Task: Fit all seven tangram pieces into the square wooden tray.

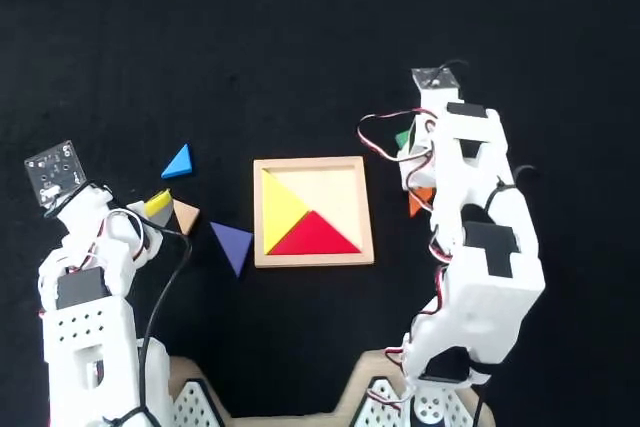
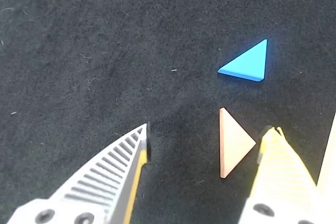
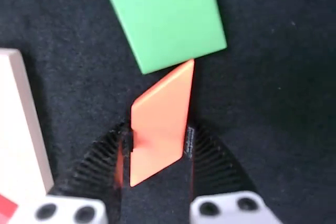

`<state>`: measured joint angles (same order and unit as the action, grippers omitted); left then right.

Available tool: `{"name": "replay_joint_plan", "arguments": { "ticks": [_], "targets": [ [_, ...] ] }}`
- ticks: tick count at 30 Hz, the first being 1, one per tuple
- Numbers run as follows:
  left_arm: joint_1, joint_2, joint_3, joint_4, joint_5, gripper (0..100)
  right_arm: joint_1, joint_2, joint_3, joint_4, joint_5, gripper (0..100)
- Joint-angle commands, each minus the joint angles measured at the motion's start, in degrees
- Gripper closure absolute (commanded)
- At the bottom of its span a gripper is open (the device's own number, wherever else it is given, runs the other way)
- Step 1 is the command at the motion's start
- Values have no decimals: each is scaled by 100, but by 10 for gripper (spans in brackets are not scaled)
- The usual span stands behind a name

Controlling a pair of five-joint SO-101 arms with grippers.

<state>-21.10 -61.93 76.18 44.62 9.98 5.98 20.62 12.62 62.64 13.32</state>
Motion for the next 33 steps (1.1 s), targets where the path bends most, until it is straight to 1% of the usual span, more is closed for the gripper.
{"name": "replay_joint_plan", "arguments": {
  "ticks": [1, 6, 9, 11, 12, 16, 17, 21, 27, 33],
  "targets": [
    [48, -62, -40, -70, 53, 668, -167, -347, -48, 255, 457, 987],
    [57, -62, -40, -70, 53, 668, -220, -927, 171, 290, 1020, 985],
    [57, -62, -40, -70, 53, 668, -193, -866, 356, 273, 1371, 983],
    [57, -62, -40, -70, 53, 668, -158, -725, 347, 290, 1398, 981],
    [57, -62, -40, -70, 53, 668, -141, -681, 338, 316, 1415, 966],
    [40, -70, -40, -70, 53, 668, -141, -637, 321, 457, 1407, 822],
    [40, -70, -40, -70, 53, 668, -158, -655, 268, 501, 1389, 804],
    [31, -70, -40, -70, 53, 668, -185, -936, 145, 721, 1389, 825],
    [31, -70, -40, -70, 53, 668, -185, -1200, 180, 835, 1389, 825],
    [31, -70, -40, -70, 53, 668, -800, -1200, 567, 633, 1354, 828]
  ]
}}
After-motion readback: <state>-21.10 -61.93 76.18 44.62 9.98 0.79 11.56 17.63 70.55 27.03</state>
